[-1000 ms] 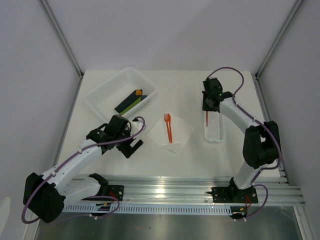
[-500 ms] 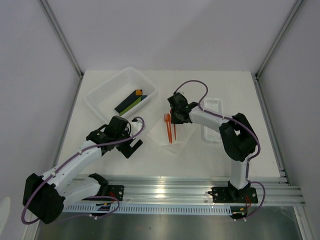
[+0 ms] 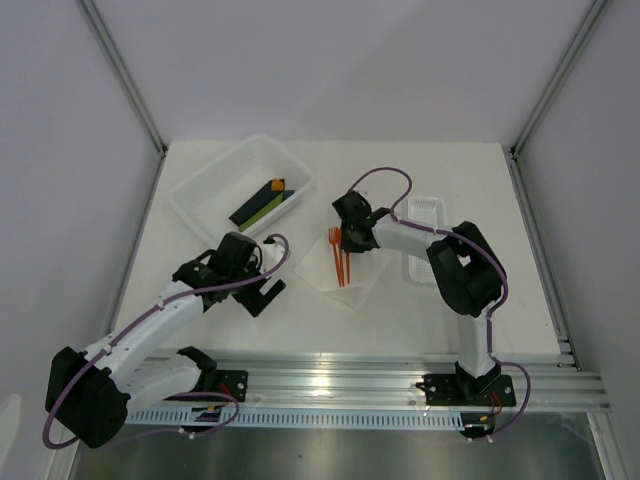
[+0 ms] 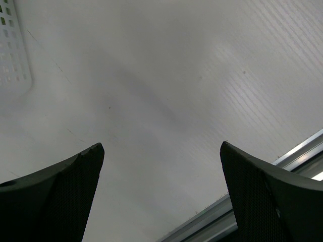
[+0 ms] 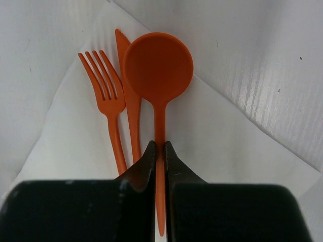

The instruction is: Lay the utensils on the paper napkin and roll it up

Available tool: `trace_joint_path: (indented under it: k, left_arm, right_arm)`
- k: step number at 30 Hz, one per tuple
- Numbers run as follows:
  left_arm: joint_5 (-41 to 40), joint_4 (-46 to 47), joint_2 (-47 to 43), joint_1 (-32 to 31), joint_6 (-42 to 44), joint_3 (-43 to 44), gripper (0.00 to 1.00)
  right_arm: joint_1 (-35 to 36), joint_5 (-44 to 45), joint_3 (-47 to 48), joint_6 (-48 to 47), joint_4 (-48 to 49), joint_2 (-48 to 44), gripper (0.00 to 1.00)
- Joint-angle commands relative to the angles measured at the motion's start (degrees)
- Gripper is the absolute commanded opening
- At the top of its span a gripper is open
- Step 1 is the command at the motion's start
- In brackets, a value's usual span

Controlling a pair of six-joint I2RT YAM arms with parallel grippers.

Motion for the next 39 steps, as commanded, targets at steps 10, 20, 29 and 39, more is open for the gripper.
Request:
trace_joint_path:
  k: [10,20,29,39]
  left_arm:
    - [-0.71,1.67,-0.29,-0.46,-0.93,-0.30,0.99]
    - [-0.62,1.58,-0.38,-0.46,-0.93,-0.47,1.00]
    - [-0.62,1.67,-0.47,-0.46,-0.93,-0.56,1.00]
    - [-0.53,1.76,-0.47,-0.46,-0.93,-0.65,0.99]
  right_arm:
    - [0.59,0.38,0.78,1.19,0.38,-0.61,0.00]
    - [0.68,0.29,0.60,1.02,0.02,-2.72,0.00]
    - [1.38,-0.15,-0.10,1.81,0.20,-1.14,0.00]
    - [0.94,0.55,-0.10,2.07,-0.41,-2.37,0.00]
